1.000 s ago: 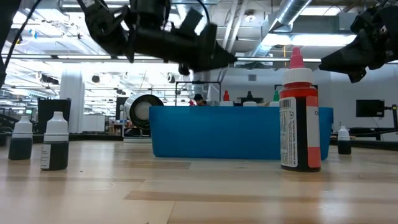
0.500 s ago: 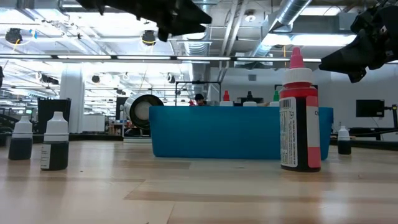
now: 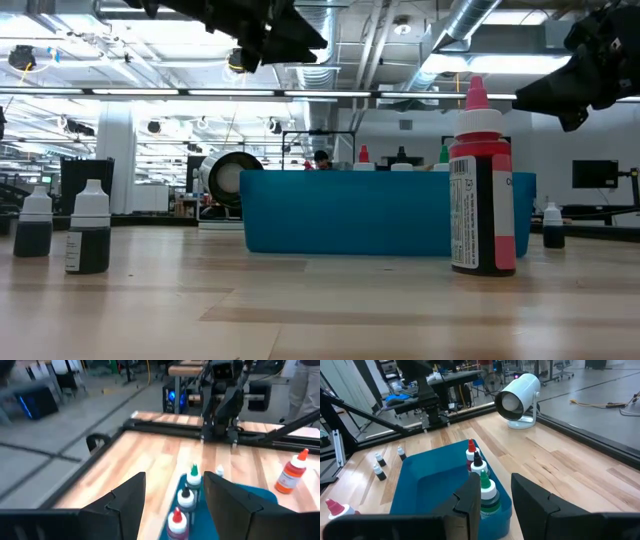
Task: Pick & Place food coloring
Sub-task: Put the large orange food coloring bottle into the blue bin
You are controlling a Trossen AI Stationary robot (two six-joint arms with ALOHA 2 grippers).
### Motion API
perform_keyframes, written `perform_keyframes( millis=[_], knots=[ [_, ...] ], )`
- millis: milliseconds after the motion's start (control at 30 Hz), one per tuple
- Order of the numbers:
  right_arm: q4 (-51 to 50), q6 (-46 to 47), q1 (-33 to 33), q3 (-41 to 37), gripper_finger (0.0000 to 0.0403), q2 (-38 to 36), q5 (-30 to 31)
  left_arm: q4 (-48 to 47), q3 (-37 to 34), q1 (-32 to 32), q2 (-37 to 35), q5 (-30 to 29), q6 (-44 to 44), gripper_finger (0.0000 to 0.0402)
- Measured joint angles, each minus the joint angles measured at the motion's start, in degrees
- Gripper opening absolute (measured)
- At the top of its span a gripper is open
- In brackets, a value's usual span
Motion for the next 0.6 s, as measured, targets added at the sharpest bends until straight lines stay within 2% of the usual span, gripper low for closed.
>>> perform_keyframes(
  millis=[133, 233, 500, 600],
  knots=[
    [0.65, -0.26, 0.00, 0.00, 0.0098, 0.01, 0.05, -5.54, 0.00, -0.07, 0.00, 2.40, -6.81, 0.0193],
    [1.02, -0.96, 0.15, 0.00, 0.0098, 0.01, 0.02, -8.18, -0.02, -0.07, 0.02, 4.57, -7.09, 0.0193],
    [2.47, -2.45, 0.24, 0.00, 0.0098, 0.02, -0.09, -6.40, -0.31, -0.05, -1.55, 6.77, -4.86, 0.0193],
    [4.82, -4.63, 0.81, 0.00, 0.0098, 0.00, -0.10, 0.01, -3.79, -0.05, -3.79, 9.67, -3.23, 0.0193]
  ],
)
